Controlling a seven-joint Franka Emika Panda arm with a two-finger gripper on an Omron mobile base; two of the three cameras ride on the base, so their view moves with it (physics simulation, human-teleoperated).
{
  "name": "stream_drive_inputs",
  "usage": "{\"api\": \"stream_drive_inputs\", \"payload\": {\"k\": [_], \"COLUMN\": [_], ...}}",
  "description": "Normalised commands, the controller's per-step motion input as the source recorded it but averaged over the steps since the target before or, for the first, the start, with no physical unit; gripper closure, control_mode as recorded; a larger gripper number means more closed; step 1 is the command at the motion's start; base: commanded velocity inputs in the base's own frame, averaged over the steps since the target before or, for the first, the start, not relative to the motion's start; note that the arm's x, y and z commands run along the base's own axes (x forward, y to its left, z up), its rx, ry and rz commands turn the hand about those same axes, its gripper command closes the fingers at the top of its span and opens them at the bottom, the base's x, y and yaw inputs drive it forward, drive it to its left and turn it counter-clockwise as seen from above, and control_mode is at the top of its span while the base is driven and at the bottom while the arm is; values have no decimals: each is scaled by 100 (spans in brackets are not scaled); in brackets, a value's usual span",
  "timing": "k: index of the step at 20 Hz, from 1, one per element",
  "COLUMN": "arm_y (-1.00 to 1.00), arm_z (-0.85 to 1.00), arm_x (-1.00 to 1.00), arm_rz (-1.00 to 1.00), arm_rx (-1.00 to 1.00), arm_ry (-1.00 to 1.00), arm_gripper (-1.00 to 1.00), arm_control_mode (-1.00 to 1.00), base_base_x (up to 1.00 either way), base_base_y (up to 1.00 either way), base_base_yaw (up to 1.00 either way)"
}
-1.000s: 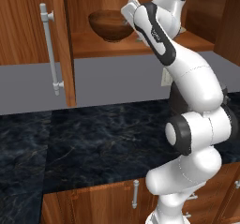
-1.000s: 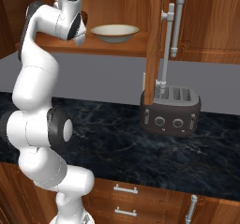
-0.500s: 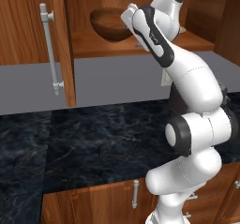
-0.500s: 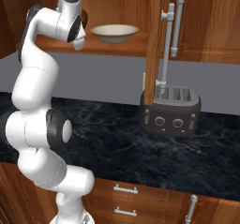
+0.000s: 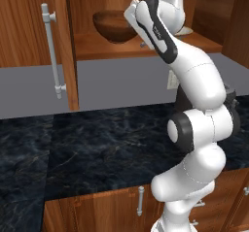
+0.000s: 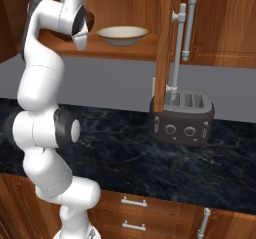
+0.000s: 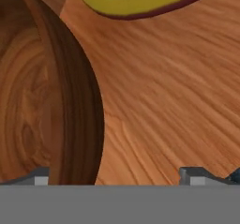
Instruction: Move the bowls from the cabinet to the plates on the dining table.
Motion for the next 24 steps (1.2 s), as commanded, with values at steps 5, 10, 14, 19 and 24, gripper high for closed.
{"api": "stream_drive_inputs", "payload": {"k": [5, 10, 14, 19, 24], "arm_y": [21, 14, 18, 3, 0], "arm_z": [0, 0, 0, 0, 4], "arm_x": [5, 0, 0, 0, -8], "arm_rz": [-1, 0, 0, 0, -3], "arm_rx": [0, 0, 0, 0, 0], "arm_ry": [10, 7, 7, 0, -4], "arm_gripper": [100, 100, 100, 100, 100], "arm_control_mode": [-100, -100, -100, -100, -100], "base_base_x": [0, 0, 0, 0, 0], "base_base_y": [0, 0, 0, 0, 0], "base_base_yaw": [0, 0, 0, 0, 0]}}
